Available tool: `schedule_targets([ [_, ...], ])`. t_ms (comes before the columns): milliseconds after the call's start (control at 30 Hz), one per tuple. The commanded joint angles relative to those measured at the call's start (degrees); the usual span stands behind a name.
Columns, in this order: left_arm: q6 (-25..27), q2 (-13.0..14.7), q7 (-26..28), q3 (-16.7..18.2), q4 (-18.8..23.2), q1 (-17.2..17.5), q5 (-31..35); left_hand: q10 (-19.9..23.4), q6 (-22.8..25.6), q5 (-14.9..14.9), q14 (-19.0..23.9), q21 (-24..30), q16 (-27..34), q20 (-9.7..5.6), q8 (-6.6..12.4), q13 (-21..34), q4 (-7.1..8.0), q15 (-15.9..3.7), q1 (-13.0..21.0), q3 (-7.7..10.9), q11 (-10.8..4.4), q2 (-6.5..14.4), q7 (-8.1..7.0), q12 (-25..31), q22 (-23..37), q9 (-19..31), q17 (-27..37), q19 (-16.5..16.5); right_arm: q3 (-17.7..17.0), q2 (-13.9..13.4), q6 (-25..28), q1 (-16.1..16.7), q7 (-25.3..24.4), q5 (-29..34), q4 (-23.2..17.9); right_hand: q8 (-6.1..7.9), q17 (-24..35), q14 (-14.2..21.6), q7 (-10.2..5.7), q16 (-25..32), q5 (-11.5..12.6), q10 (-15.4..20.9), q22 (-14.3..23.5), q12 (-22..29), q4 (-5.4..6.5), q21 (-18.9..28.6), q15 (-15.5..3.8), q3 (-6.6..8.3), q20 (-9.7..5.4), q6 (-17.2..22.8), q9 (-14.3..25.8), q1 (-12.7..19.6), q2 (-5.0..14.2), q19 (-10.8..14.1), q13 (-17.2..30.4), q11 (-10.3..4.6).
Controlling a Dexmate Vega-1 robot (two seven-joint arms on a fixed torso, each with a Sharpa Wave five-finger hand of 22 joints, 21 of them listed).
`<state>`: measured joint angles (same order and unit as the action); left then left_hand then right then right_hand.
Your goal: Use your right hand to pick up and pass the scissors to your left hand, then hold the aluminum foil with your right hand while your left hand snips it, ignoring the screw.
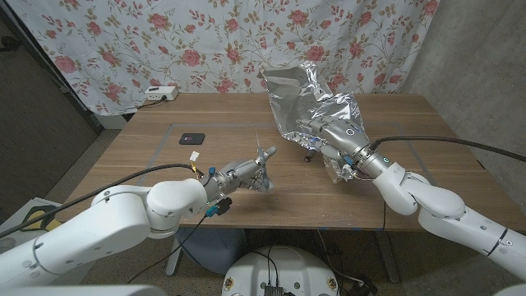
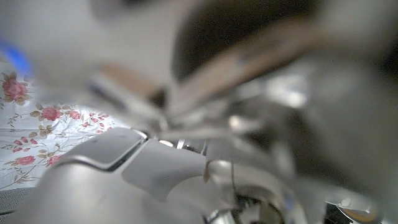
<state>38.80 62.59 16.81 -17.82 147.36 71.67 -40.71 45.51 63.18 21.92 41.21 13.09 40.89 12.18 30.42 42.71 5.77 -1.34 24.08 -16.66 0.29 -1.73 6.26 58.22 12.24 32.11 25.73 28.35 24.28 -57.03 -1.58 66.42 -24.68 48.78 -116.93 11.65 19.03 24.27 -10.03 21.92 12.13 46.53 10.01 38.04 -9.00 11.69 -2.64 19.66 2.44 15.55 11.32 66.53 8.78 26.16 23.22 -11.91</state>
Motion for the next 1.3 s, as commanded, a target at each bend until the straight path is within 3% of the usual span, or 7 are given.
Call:
schedule_targets([
  [33,1.68,4.04,-3.4,-4.94,1.15,-6.24,4.47,-0.18,-2.31,-0.58,-0.15,-0.11,-0.14,0.05,-0.42,-0.58,-0.26,-0.26,1.51,0.23,-0.4,-0.02,1.57,-0.51,0.17,-0.2,-0.12,-0.13,0.01,-1.34,-2.67,-1.44,-0.24,-0.12,1.17,0.13,0.28,-0.18,-0.41,0.1,-0.04,0.15,0.19,0.32,0.03,0.25,-10.6,-0.28,-0.36,0.28,0.23,1.08,0.16,-0.1,0.14,-0.29],
  [267,-0.04,4.24,-4.25,-6.93,0.52,-7.54,8.17,0.08,-1.69,-1.15,-0.15,-0.09,-0.2,0.05,-0.59,-0.7,-0.58,-0.41,2.18,-0.23,-0.3,-0.69,1.53,-0.47,0.14,-0.43,-0.21,-0.12,0.95,-1.77,-3.96,-1.94,0.82,0.96,0.97,0.09,0.41,-0.15,-0.51,0.11,-0.22,0.22,0.18,0.37,0.03,0.23,-10.62,-0.45,-0.37,0.28,0.23,1.28,0.23,-0.1,0.01,-0.28],
  [567,-4.08,3.27,-10.54,-7.47,-3.72,-9.16,5.96,0.23,-1.43,-1.58,-0.01,-0.03,-0.15,0.05,-0.62,-0.1,-0.61,-0.48,2.43,-0.79,-0.44,-1.28,1.64,-0.04,0.13,-0.13,-0.15,0.0,0.83,-1.53,-4.42,-1.76,-1.08,2.22,0.79,0.1,0.57,-0.02,-0.6,0.16,-0.42,0.18,0.17,0.38,0.07,0.16,-10.63,-0.64,-0.46,0.45,0.24,1.46,0.34,-0.22,-0.13,-0.25],
  [1067,-0.22,1.93,-16.27,-11.48,-4.48,-14.5,5.15,0.17,-1.51,-1.96,-0.14,-0.11,-0.26,0.05,-1.05,-0.33,-0.11,-0.29,2.16,-1.22,-0.37,-1.06,1.75,-0.22,0.14,0.07,-0.15,-0.3,0.09,-1.9,-3.72,-2.25,-1.97,3.3,2.12,0.1,0.82,0.21,-0.65,0.24,-0.68,0.22,0.16,0.45,0.09,0.15,-10.66,-0.95,-0.45,0.66,0.24,1.77,0.41,-0.18,-0.35,-0.28],
  [1300,0.2,1.02,-17.17,-12.35,-6.01,-15.25,4.06,0.3,-1.31,-2.11,0.22,-0.09,-0.17,0.05,-1.19,-0.43,0.17,-0.3,1.94,-1.38,-0.23,-0.91,1.7,-0.24,0.14,0.12,-0.19,-0.31,0.58,-2.05,-4.74,-2.34,-3.43,3.64,2.4,0.16,0.95,0.24,-0.8,0.23,-0.8,0.27,0.16,0.48,0.11,0.15,-10.67,-1.12,-0.52,0.93,0.25,1.93,0.45,-0.15,-0.48,-0.27],
])
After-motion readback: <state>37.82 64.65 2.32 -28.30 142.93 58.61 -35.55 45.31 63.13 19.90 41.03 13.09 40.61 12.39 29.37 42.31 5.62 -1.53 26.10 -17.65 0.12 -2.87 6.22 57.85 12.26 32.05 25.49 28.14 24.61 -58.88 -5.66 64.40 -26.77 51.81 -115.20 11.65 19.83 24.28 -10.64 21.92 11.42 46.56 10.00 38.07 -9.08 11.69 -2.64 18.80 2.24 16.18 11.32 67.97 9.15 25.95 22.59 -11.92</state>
